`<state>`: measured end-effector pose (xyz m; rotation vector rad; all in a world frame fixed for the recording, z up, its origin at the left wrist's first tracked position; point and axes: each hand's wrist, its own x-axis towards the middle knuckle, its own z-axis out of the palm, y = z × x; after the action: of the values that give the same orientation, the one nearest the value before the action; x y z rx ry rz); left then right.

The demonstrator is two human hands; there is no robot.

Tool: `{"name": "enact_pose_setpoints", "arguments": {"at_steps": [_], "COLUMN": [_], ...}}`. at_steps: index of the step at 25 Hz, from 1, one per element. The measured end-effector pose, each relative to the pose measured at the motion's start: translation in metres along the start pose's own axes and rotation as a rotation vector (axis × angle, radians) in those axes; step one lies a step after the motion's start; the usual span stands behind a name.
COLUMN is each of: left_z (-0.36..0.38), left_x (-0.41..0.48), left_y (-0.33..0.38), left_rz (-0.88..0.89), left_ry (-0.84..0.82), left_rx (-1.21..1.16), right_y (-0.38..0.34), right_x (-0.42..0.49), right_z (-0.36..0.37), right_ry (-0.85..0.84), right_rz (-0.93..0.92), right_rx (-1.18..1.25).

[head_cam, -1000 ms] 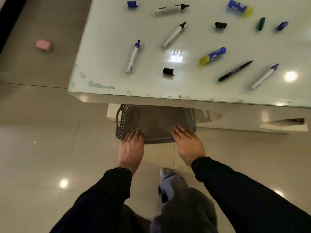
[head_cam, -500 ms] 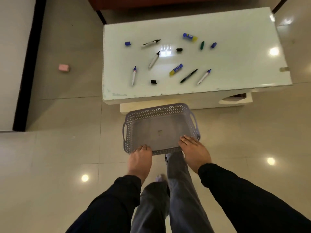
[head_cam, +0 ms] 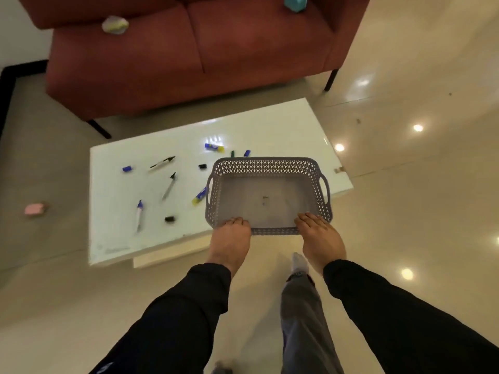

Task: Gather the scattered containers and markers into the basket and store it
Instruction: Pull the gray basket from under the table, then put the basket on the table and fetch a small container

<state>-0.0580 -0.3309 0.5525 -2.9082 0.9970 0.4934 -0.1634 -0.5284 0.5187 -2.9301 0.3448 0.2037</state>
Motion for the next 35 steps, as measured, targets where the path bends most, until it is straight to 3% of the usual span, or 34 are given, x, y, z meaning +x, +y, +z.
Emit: {"name": "enact_pose_setpoints", "arguments": {"at_steps": [7, 13, 18, 25, 30, 35], "left_z": [0.01, 0.065, 0.102, 0.118, 0.106, 0.062], "left_x": [0.226, 0.331, 0.356, 0.355, 0.346, 0.286], "left_y": [0.102, 0.129, 0.129, 0.128, 0.118, 0.102], "left_rz": [-0.052, -0.134, -0.128, -0.15, -0.166, -0.225], "left_ry": [-0.07, -0.157, -0.221, -0.178, -0.248, -0.151], "left_rx": [-0.036, -0.044, -0.048, -0.114, -0.119, -0.232], "right_y": [0.191, 0.268, 0.286, 0.291, 0.285, 0.238], "right_x": [0.173, 0.265, 0.284, 0.288, 0.289, 0.258], "right_z": [0.003, 0.071, 0.112, 0.12, 0.097, 0.034], "right_ry": [-0.023, -0.072, -0.128, -0.164, -0.178, -0.217], "right_rz": [-0.021, -0.102, -0.111, -0.123, -0.101, -0.095], "right_rx": [-0.031, -0.011, 0.052, 0.036, 0.024, 0.064]}}
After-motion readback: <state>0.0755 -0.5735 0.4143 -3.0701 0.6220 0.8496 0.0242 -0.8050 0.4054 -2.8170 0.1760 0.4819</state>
